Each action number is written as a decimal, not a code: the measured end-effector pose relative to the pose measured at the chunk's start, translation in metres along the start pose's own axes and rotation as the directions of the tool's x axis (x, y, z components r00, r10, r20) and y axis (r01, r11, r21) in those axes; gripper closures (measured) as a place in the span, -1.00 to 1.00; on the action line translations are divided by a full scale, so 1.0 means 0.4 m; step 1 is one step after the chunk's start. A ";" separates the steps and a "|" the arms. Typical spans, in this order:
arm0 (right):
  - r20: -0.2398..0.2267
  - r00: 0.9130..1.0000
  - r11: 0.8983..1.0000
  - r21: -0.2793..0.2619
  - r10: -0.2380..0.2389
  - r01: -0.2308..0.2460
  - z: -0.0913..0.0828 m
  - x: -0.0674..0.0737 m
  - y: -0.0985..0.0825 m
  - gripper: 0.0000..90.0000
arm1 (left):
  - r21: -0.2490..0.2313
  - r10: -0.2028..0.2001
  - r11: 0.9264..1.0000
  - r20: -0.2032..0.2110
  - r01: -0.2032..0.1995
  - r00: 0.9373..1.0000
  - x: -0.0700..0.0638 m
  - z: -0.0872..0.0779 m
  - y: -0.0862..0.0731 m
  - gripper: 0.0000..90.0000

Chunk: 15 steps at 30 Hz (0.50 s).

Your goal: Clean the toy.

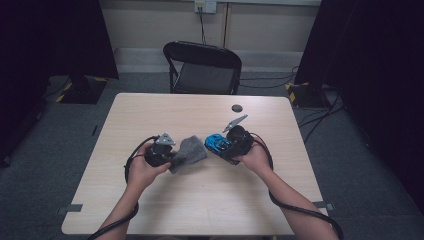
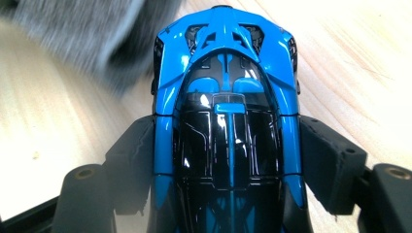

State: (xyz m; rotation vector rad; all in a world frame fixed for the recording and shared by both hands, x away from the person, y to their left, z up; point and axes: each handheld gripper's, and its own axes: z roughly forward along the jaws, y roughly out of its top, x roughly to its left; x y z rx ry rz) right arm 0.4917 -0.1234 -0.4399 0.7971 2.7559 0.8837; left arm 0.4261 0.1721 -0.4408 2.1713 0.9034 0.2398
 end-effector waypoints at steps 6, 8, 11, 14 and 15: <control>-0.016 0.999 0.999 0.006 -0.046 0.046 -0.001 0.031 0.003 -0.36 | -0.028 -0.074 0.997 -0.117 0.071 0.990 0.062 -0.015 0.022 0.62; -0.029 0.998 0.998 0.006 -0.057 0.057 0.001 0.041 0.004 -0.36 | -0.033 -0.096 0.995 -0.134 0.093 0.986 0.078 -0.014 0.031 0.62; -0.037 0.996 0.997 0.001 -0.077 0.077 0.001 0.057 0.007 -0.36 | -0.033 -0.105 0.994 -0.146 0.101 0.984 0.089 -0.002 0.045 0.62; -0.047 0.995 0.996 -0.003 -0.092 0.092 0.003 0.067 0.010 -0.36 | -0.023 -0.094 0.996 -0.142 0.091 0.985 0.085 0.015 0.060 0.62; -0.048 0.994 0.995 -0.001 -0.098 0.098 0.003 0.070 0.011 -0.36 | -0.022 -0.089 0.996 -0.136 0.086 0.987 0.081 0.022 0.065 0.62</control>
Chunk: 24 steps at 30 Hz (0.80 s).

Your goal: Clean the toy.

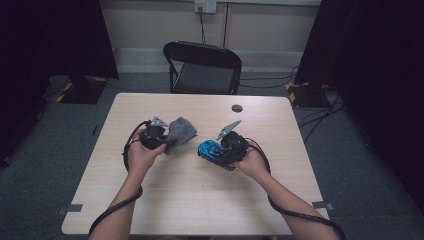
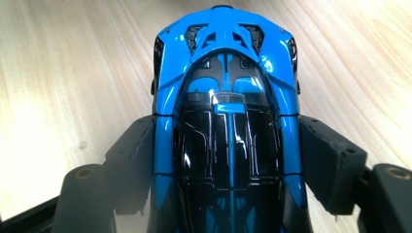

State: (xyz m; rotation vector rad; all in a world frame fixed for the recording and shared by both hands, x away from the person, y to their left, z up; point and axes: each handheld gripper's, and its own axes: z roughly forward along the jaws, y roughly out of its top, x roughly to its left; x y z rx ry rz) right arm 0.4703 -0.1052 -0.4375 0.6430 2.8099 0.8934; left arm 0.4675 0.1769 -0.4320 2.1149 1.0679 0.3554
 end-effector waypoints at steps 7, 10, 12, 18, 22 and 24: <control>-0.009 1.000 1.000 -0.003 -0.014 0.014 0.001 0.013 0.004 -0.36 | 0.016 0.039 0.999 0.013 -0.039 0.999 -0.027 0.038 0.020 0.61; -0.006 1.000 1.000 -0.004 -0.023 0.023 0.003 0.017 0.006 -0.36 | 0.016 0.066 0.998 0.032 -0.067 0.997 -0.040 0.046 0.024 0.61; -0.009 1.000 1.000 -0.003 -0.022 0.022 0.004 0.018 0.007 -0.36 | 0.008 0.079 0.997 0.050 -0.080 0.996 -0.051 0.051 0.027 0.62; -0.007 0.999 0.999 -0.001 -0.036 0.036 0.008 0.023 0.011 -0.36 | 0.006 0.125 0.992 0.091 -0.126 0.988 -0.071 0.057 0.032 0.62; 0.000 1.000 1.000 0.000 -0.026 0.026 0.010 0.019 0.010 -0.36 | 0.010 0.139 0.990 0.116 -0.141 0.983 -0.080 0.061 0.028 0.62; 0.002 1.000 1.000 0.004 -0.024 0.024 0.011 0.018 0.009 -0.36 | 0.008 0.145 0.989 0.127 -0.147 0.981 -0.083 0.060 0.026 0.62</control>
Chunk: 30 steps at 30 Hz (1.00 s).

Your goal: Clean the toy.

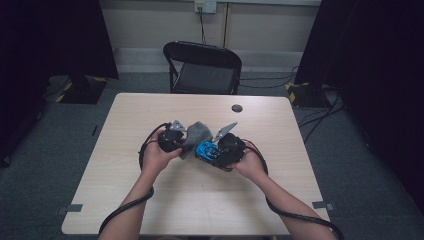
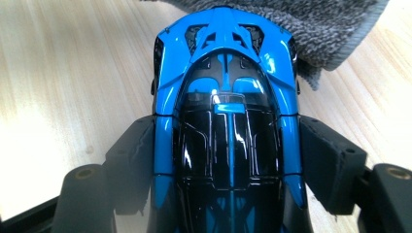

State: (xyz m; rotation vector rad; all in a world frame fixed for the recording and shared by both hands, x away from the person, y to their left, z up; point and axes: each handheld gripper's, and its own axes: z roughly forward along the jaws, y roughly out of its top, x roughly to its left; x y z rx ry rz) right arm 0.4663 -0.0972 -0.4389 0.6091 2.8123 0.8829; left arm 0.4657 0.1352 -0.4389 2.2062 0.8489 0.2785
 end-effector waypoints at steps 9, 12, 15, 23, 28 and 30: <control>0.018 1.000 1.000 0.007 0.018 -0.018 0.003 -0.017 -0.009 -0.36 | 0.002 0.007 1.000 0.029 -0.007 1.000 -0.002 -0.005 -0.014 0.62; 0.021 0.999 0.999 0.000 0.041 -0.041 -0.002 -0.032 -0.014 -0.36 | -0.013 0.010 1.000 0.030 -0.010 1.000 -0.004 -0.012 -0.021 0.62; 0.031 0.998 0.999 0.000 0.051 -0.052 -0.005 -0.040 -0.014 -0.36 | -0.010 0.012 1.000 0.037 -0.011 0.999 -0.007 -0.016 -0.025 0.62; 0.053 0.996 0.997 0.008 0.077 -0.078 -0.003 -0.058 -0.016 -0.36 | -0.014 0.008 1.000 0.054 -0.007 0.999 -0.015 -0.023 -0.044 0.62; 0.063 0.993 0.995 0.008 0.102 -0.102 -0.003 -0.070 -0.016 -0.36 | -0.005 -0.001 1.000 0.066 0.001 0.998 -0.014 -0.028 -0.061 0.62; 0.072 0.992 0.994 0.008 0.107 -0.108 -0.005 -0.077 -0.016 -0.36 | -0.006 0.003 1.000 0.073 -0.003 0.997 -0.014 -0.032 -0.069 0.62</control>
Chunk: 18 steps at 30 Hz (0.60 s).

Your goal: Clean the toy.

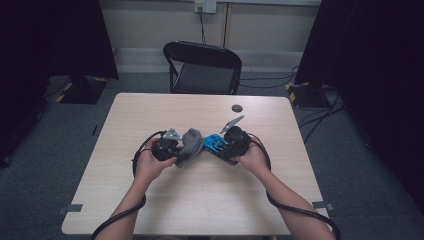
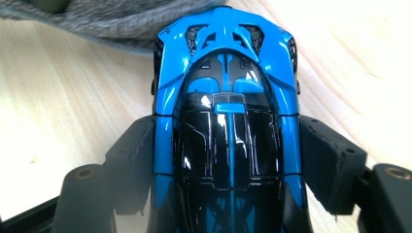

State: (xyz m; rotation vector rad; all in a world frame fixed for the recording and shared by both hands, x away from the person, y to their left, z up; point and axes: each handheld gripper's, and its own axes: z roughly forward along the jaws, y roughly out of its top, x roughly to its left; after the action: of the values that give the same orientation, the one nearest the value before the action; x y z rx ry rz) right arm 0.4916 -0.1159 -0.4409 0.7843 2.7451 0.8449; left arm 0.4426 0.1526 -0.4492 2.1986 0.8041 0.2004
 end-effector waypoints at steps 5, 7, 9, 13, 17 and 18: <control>0.014 1.000 1.000 -0.005 0.026 -0.026 -0.008 -0.022 -0.003 -0.36 | 0.005 -0.008 1.000 0.001 0.008 1.000 0.008 -0.023 -0.016 0.62; 0.018 0.999 0.999 -0.014 0.036 -0.035 -0.013 -0.030 -0.005 -0.36 | 0.001 -0.022 1.000 -0.016 0.022 1.000 0.015 -0.036 -0.022 0.61; 0.021 0.999 0.999 -0.016 0.036 -0.035 -0.019 -0.034 -0.008 -0.36 | -0.003 -0.034 0.999 -0.051 0.034 0.998 0.026 -0.049 -0.027 0.61; 0.013 1.000 1.000 -0.012 0.024 -0.024 -0.025 -0.029 -0.010 -0.36 | -0.017 -0.059 0.998 -0.085 0.057 0.995 0.045 -0.062 -0.028 0.61; -0.003 1.000 1.000 -0.013 0.004 -0.004 -0.026 -0.012 -0.006 -0.36 | -0.040 -0.087 0.996 -0.140 0.082 0.986 0.071 -0.076 -0.006 0.61; 0.000 1.000 1.000 -0.013 -0.004 0.004 -0.026 -0.004 -0.004 -0.36 | -0.042 -0.094 0.995 -0.142 0.089 0.985 0.074 -0.075 -0.001 0.61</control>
State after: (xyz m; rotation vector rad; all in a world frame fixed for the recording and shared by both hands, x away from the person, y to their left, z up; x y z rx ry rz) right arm 0.4894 -0.1229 -0.4333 0.7767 2.7374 0.8610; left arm 0.4544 0.1892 -0.4318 2.1263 0.9720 0.3285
